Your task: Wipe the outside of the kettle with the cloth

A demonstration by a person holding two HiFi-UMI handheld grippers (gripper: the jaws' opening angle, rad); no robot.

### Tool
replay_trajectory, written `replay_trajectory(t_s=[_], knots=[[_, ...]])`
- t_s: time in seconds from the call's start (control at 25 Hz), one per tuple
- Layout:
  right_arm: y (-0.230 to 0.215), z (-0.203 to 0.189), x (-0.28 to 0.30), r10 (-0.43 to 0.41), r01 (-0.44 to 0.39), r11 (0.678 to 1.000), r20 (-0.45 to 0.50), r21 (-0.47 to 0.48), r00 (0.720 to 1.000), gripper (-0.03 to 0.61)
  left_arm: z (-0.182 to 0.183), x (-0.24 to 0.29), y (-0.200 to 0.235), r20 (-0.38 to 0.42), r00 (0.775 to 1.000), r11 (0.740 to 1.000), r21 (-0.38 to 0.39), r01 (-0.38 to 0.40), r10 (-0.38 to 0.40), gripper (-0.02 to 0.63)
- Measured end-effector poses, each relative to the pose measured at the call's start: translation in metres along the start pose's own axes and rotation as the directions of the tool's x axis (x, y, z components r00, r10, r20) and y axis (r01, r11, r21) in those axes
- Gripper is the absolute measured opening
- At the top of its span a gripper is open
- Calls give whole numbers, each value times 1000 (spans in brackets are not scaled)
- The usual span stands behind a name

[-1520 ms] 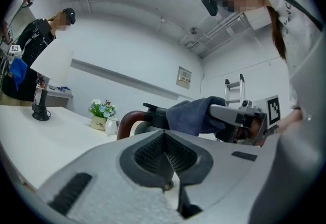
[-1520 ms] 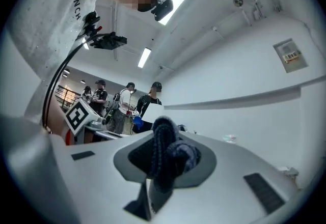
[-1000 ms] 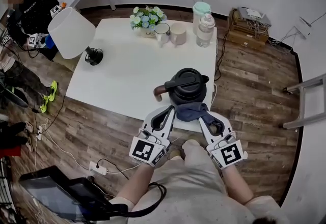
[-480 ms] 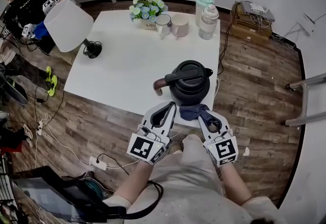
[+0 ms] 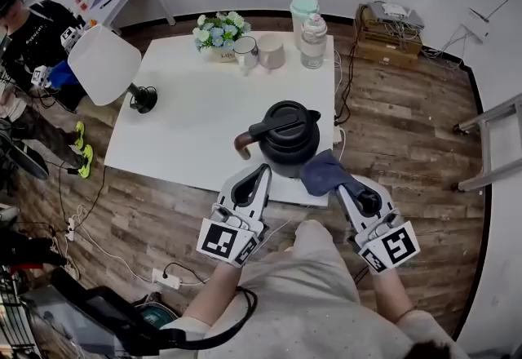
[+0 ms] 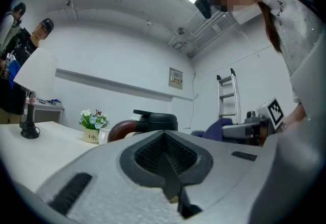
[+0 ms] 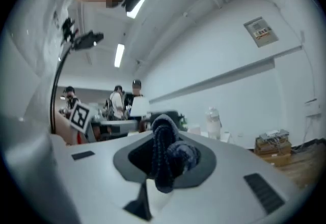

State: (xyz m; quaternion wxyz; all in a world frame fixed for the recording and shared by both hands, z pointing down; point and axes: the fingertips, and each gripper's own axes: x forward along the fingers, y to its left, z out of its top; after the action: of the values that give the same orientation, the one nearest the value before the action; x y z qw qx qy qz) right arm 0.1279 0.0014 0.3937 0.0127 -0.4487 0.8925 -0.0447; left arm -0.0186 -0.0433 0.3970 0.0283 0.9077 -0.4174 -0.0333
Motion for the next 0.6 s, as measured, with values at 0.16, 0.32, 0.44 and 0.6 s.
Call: replay_trajectory(t_s=[0.16,0.32,0.44,0.6], knots=[[-14,64,-11,40,-55,997,221,60,974,63,9,3,-2,-9,1000,1000,11,-4,4,8],[-31,45,13,31,-56,992,217,112,976,63,11,8,-9,-24,1000,999,33,14,-13,8],[-45,9,29,-7,-21,984,157,177,988,63,11,13,-9,-21,1000,999,45,16,-15,8],[-56,-34,35,-32,19,978,61,207,998,63,14,16,-4,5,1000,1000,9,-5,5,8]])
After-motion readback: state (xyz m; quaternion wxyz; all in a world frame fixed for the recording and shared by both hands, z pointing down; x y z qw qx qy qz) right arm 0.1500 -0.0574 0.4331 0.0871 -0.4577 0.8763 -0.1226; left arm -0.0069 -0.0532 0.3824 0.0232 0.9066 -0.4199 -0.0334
